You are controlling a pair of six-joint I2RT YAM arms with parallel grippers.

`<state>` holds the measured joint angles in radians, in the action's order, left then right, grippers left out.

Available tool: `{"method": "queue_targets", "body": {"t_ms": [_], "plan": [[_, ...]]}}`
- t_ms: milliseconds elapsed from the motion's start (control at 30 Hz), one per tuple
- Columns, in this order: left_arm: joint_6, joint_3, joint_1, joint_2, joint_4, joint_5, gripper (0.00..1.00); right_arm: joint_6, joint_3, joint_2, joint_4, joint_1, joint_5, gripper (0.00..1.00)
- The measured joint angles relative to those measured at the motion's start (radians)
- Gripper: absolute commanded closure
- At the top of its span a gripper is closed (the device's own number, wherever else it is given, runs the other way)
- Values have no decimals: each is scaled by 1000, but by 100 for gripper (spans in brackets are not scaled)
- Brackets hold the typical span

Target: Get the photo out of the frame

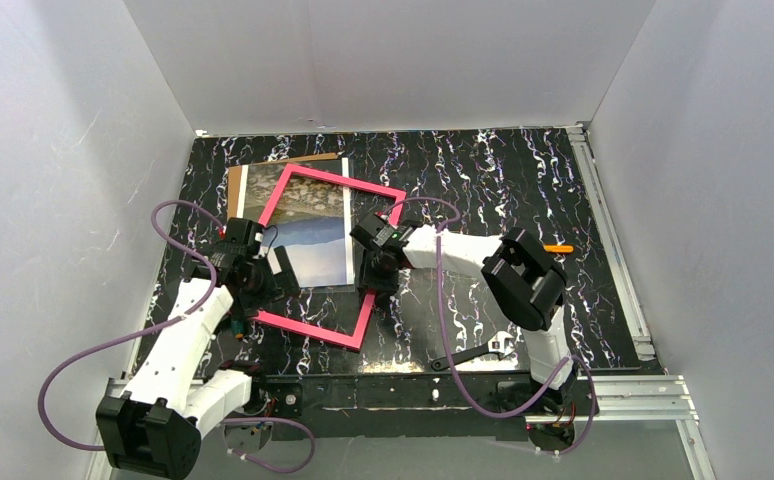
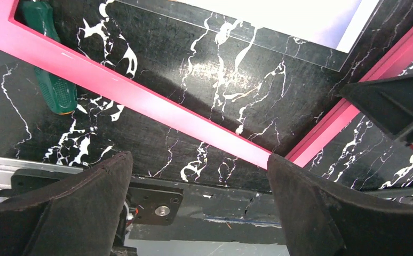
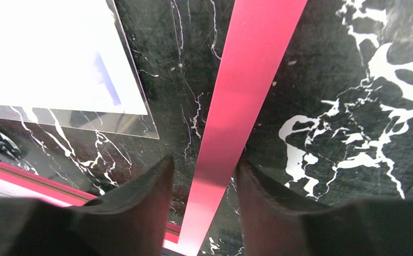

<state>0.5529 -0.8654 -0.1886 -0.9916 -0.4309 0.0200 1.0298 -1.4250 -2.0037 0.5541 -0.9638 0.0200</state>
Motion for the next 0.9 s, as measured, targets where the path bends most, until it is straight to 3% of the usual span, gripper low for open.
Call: {"method": "queue_targets", "body": {"t_ms": [400, 733, 900], "plan": [[-52, -220, -8, -2, -105, 19, 3, 37, 19, 21, 16, 14, -10, 98], [-55, -417, -8, -37, -165, -33, 3, 4, 95, 233, 24, 175, -119, 99], [-64, -419, -8, -58, -182, -35, 2, -178, 127, 322, 77, 334, -166, 99]]}}
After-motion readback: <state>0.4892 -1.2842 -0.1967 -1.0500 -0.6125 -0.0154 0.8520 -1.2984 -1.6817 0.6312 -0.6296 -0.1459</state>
